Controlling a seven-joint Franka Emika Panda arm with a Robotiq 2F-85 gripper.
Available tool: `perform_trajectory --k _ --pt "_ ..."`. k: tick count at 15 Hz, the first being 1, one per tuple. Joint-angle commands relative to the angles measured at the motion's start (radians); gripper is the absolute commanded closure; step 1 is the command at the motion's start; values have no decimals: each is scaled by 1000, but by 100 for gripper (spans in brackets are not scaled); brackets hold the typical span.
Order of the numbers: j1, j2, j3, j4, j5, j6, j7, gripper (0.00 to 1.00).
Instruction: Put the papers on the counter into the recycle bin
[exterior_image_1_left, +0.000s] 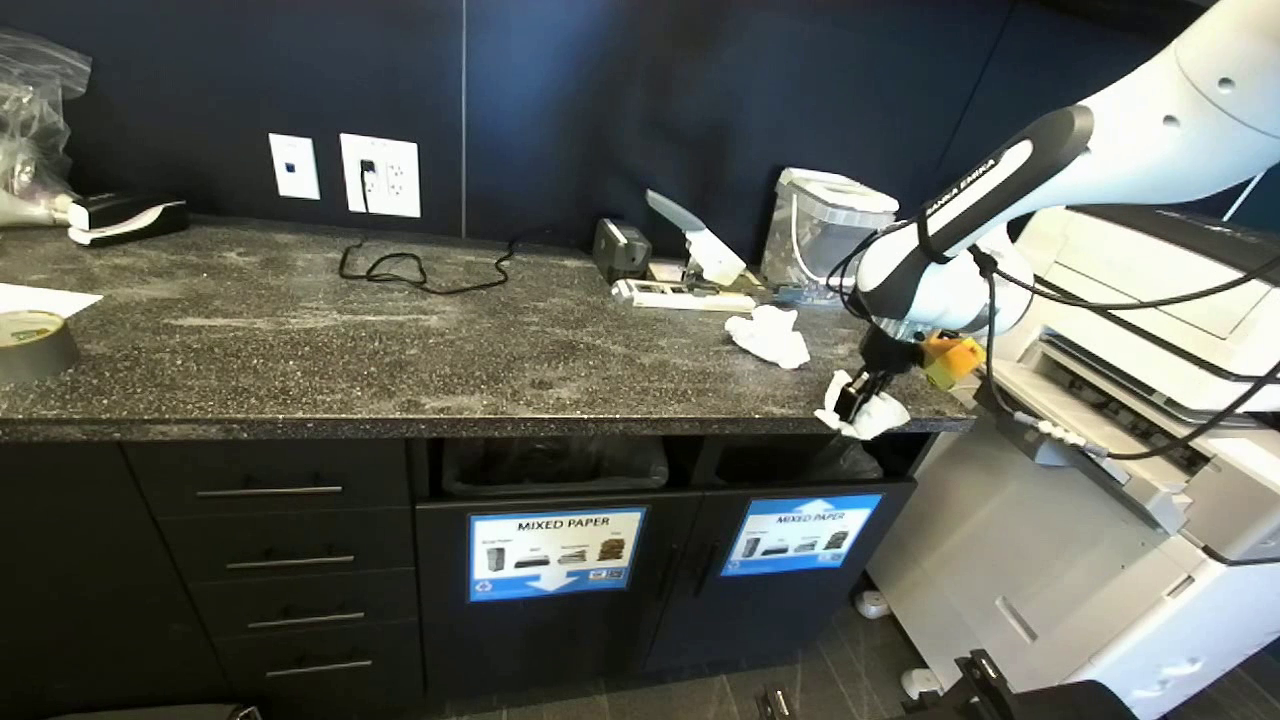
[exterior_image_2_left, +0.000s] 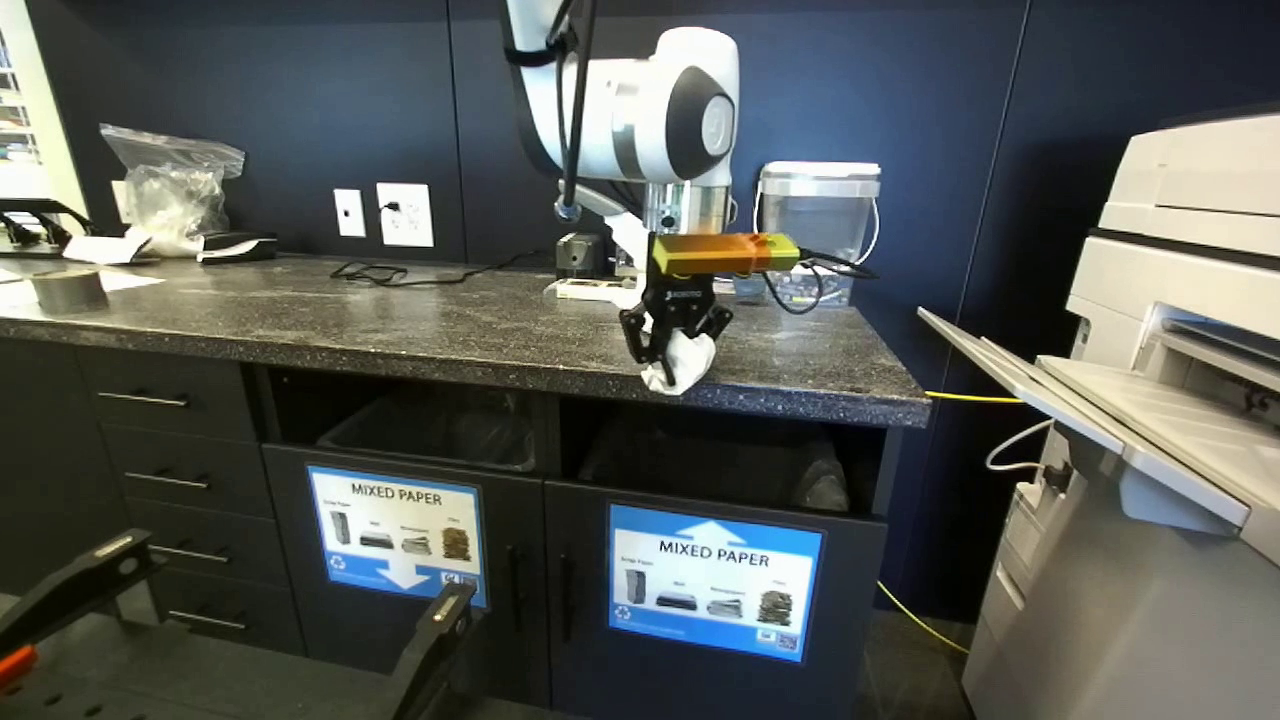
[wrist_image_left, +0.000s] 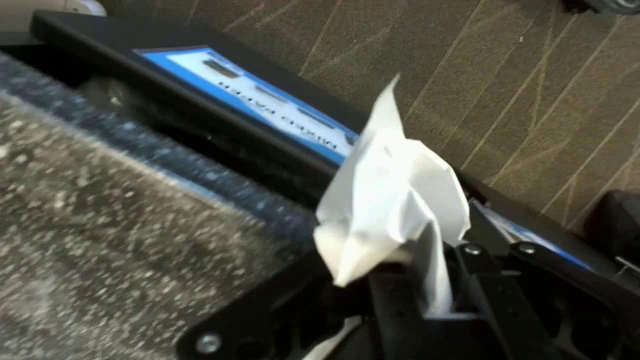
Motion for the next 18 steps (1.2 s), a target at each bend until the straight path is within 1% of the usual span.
perform_trajectory --k 1,3,4,6,8,10,11,12,14,15,16,18 --pt "18 -109 1 -234 53 76 -32 92" --pt "19 -134 5 -311 84 113 -20 91" --pt "30 -139 2 -348 95 159 3 91" --pt "27 -135 15 -390 134 235 23 90" --pt "22 -114 41 -431 173 340 57 91" --pt "10 -92 67 -460 188 440 103 92" --pt "18 -67 72 -467 179 496 142 91" --pt "0 -45 90 -463 169 530 171 91" --pt "9 18 92 -457 127 618 252 91" --pt "-10 51 102 -442 104 650 287 91" --pt "-11 85 97 -431 74 688 330 91" --pt "10 160 63 -405 21 775 409 90"
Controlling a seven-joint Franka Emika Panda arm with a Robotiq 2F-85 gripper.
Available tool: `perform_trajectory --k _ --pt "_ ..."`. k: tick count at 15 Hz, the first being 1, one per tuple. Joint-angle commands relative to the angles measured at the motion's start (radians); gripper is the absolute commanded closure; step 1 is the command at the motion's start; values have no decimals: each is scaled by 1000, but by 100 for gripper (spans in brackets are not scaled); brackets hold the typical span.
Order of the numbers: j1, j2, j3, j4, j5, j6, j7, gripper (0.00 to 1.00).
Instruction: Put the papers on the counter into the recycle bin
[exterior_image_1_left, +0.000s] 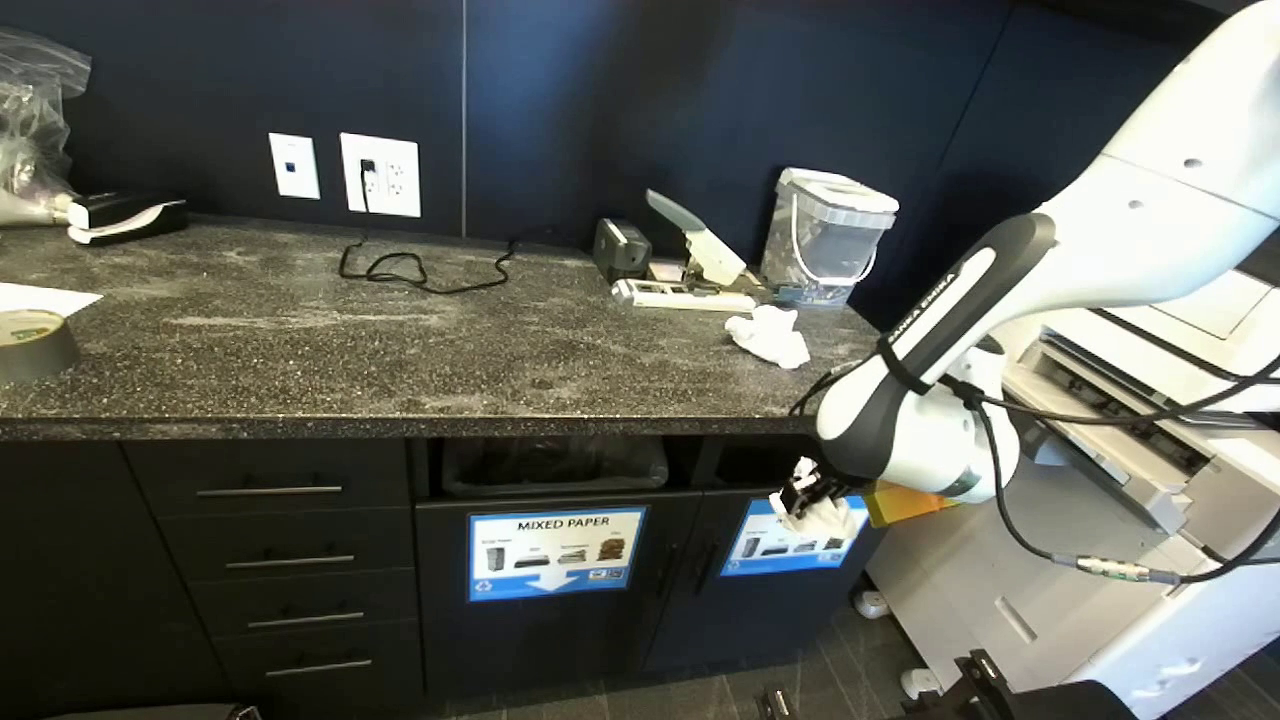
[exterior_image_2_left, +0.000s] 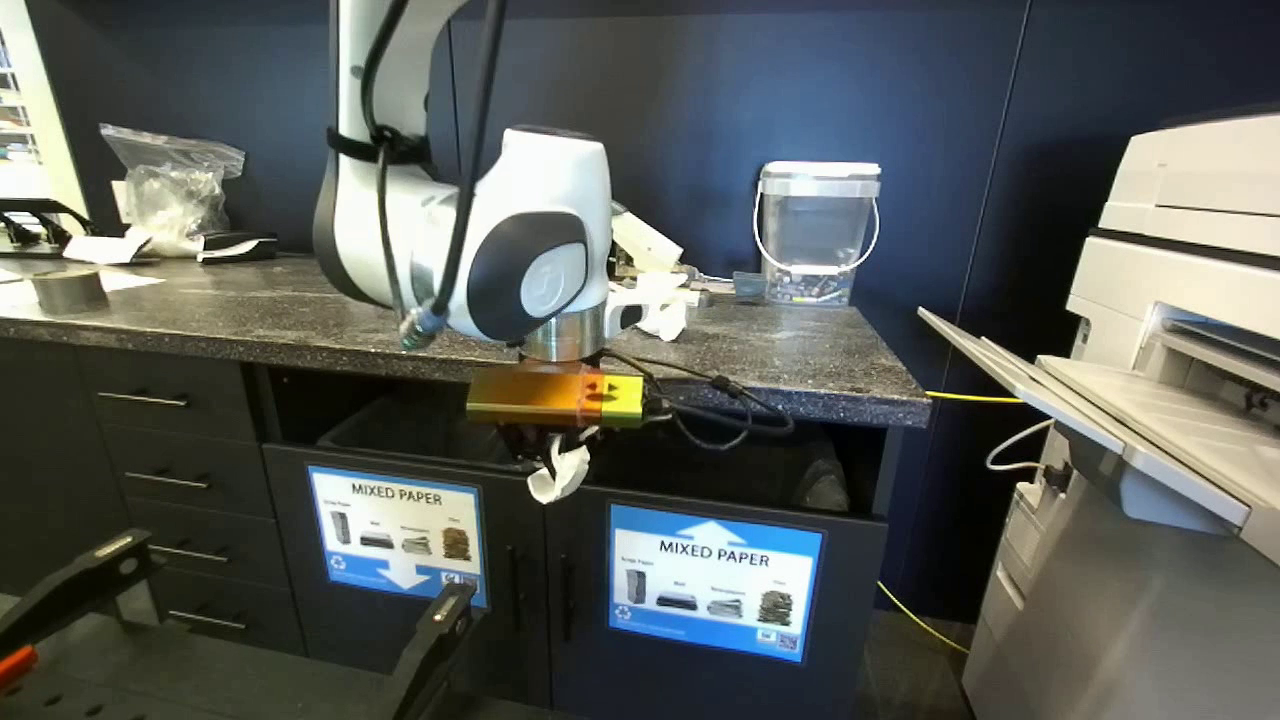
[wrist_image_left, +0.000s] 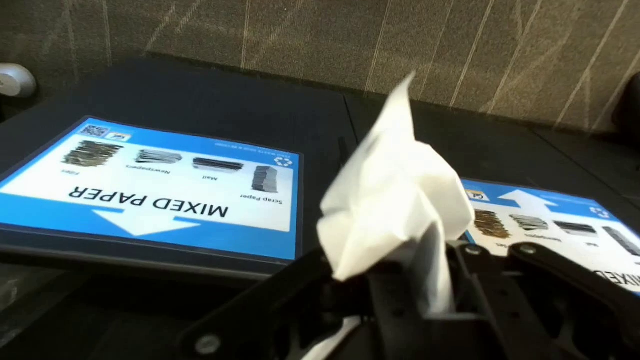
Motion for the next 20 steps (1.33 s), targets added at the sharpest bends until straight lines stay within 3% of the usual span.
perform_trajectory --k 1,2,6,12,20 --pt "-13 141 -25 66 -105 151 139 91" --pt "9 176 -52 86 -121 192 170 90" --pt "-6 291 -92 184 -189 313 265 90" --pt "-33 430 -101 345 -278 407 349 88" --pt "-75 524 -110 502 -381 531 409 88"
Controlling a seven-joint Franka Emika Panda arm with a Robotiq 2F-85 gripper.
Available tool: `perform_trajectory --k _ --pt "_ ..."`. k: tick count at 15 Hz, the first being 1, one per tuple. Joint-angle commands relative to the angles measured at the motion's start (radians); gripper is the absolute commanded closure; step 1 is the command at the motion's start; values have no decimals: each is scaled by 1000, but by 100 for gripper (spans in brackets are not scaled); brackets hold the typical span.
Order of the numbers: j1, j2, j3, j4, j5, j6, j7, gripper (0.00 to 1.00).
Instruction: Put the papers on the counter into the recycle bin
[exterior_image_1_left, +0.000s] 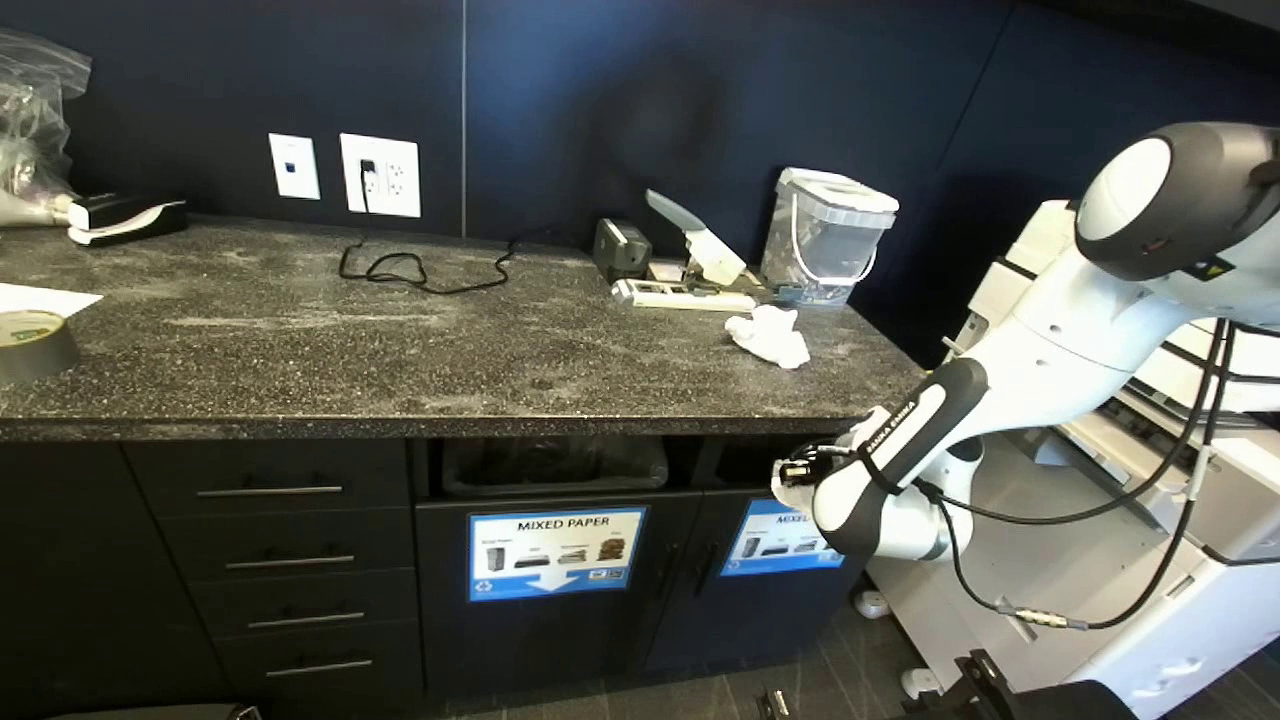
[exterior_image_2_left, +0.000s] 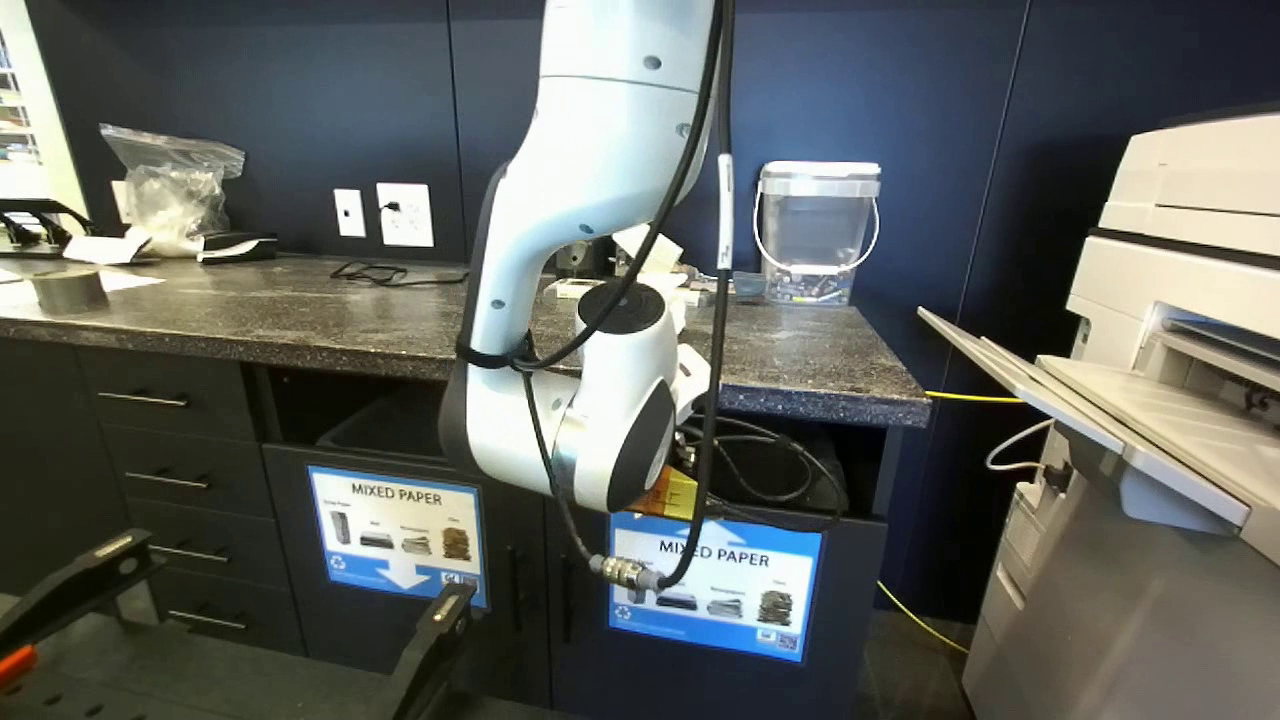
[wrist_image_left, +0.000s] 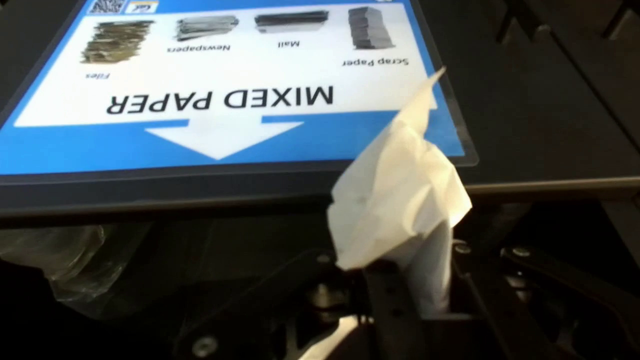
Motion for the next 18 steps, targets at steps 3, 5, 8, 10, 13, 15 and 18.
perform_trajectory --k 3,5,8,10,13,15,18 --pt "-29 96 -12 114 -68 163 92 88" --pt "-24 147 -18 149 -60 232 125 88" --pt "-36 228 -10 235 -81 273 202 88" --pt "-36 276 -7 304 -101 270 247 88" --pt "-38 327 -4 402 -126 253 302 87" --pt "-35 352 -4 458 -136 249 331 88" --pt "-31 387 -4 533 -133 237 368 88"
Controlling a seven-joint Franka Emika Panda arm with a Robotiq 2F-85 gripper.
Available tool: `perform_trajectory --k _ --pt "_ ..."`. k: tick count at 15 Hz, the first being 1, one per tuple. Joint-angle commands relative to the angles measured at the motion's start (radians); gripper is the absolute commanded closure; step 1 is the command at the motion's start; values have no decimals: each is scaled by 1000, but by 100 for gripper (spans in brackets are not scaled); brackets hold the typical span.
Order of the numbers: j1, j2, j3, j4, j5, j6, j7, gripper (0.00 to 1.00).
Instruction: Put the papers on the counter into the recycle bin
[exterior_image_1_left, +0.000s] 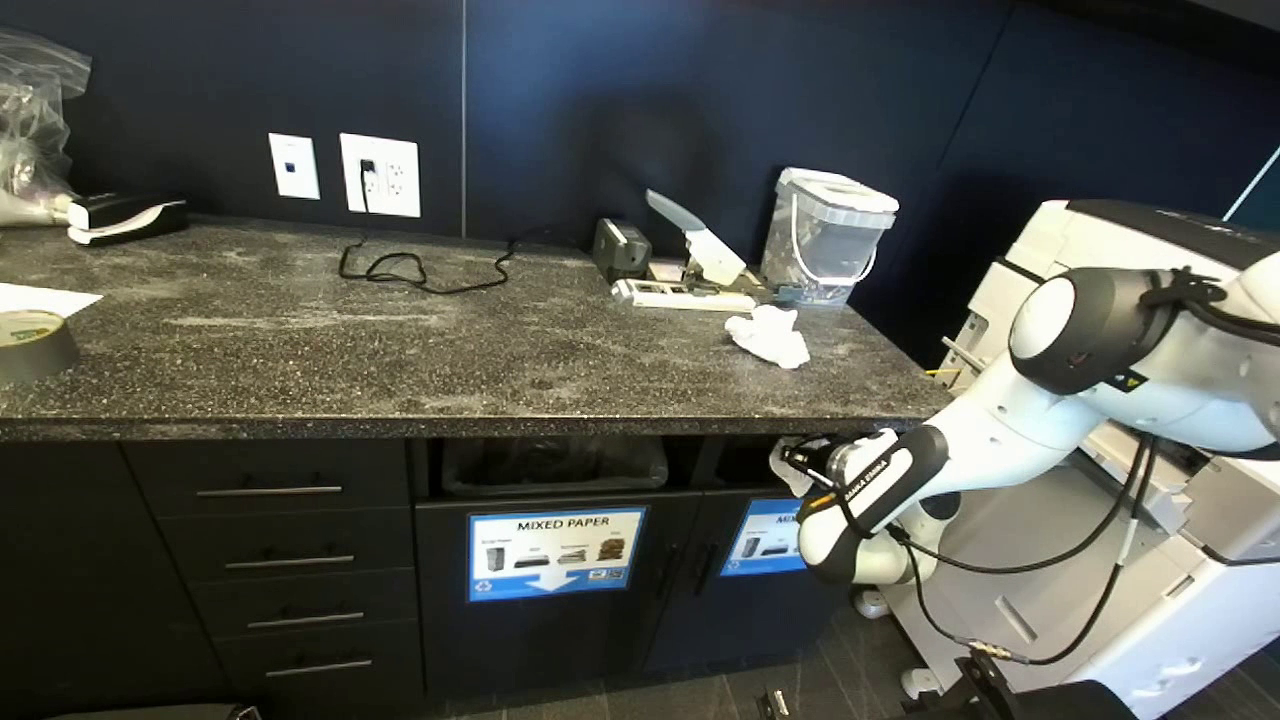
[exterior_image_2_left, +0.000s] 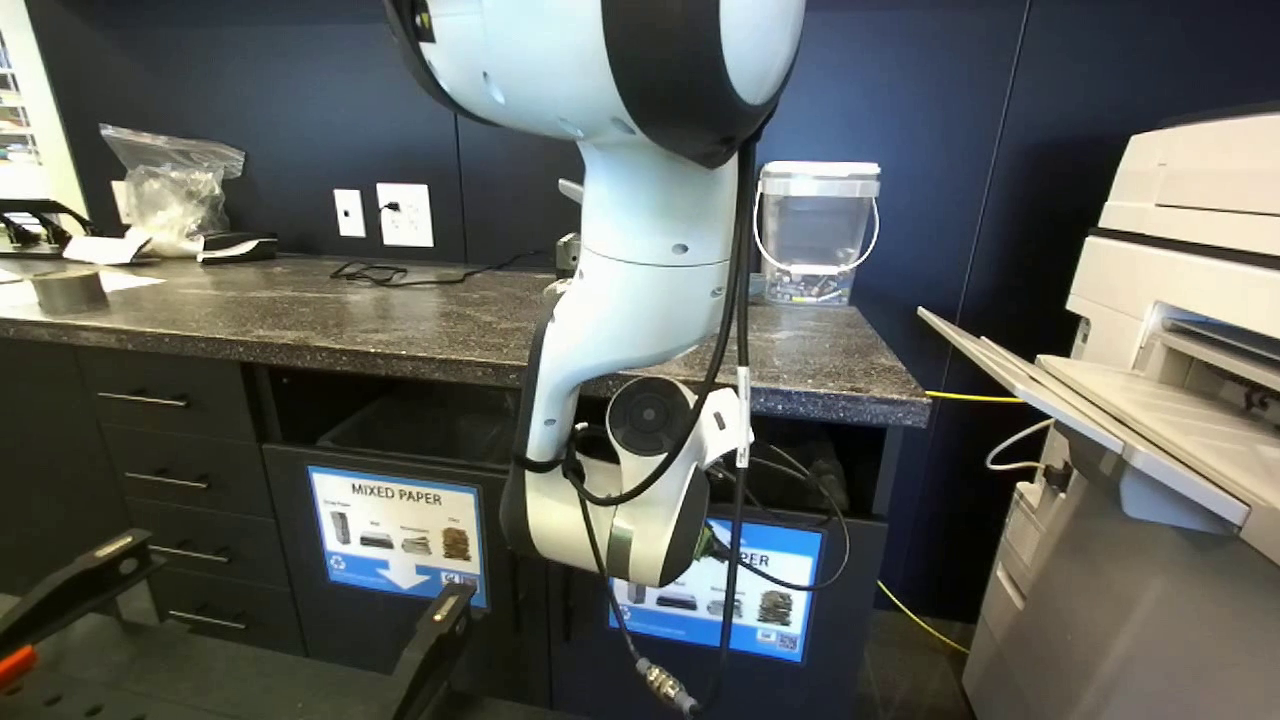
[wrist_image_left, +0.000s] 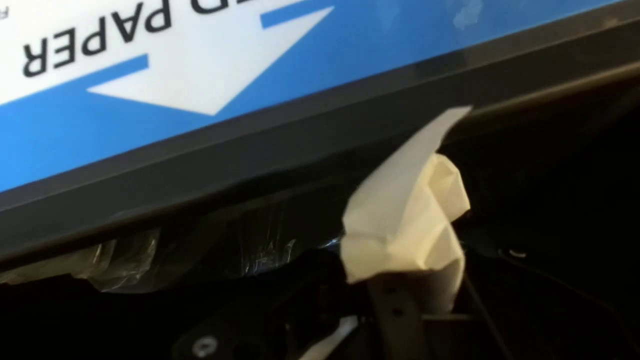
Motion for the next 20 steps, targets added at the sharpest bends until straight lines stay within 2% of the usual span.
perform_trajectory --k 1,5,6,8,16,17,20 --pt "-5 84 9 152 -38 -2 70 87" --pt "1 139 15 238 -56 -31 101 89" --pt "1 124 16 224 -65 -33 109 63" --pt "3 87 11 184 -75 -28 119 63" --pt "18 76 -10 215 -120 -85 113 4" --pt "18 70 -14 207 -124 -94 112 0" --pt "25 16 -44 131 -129 -135 87 0"
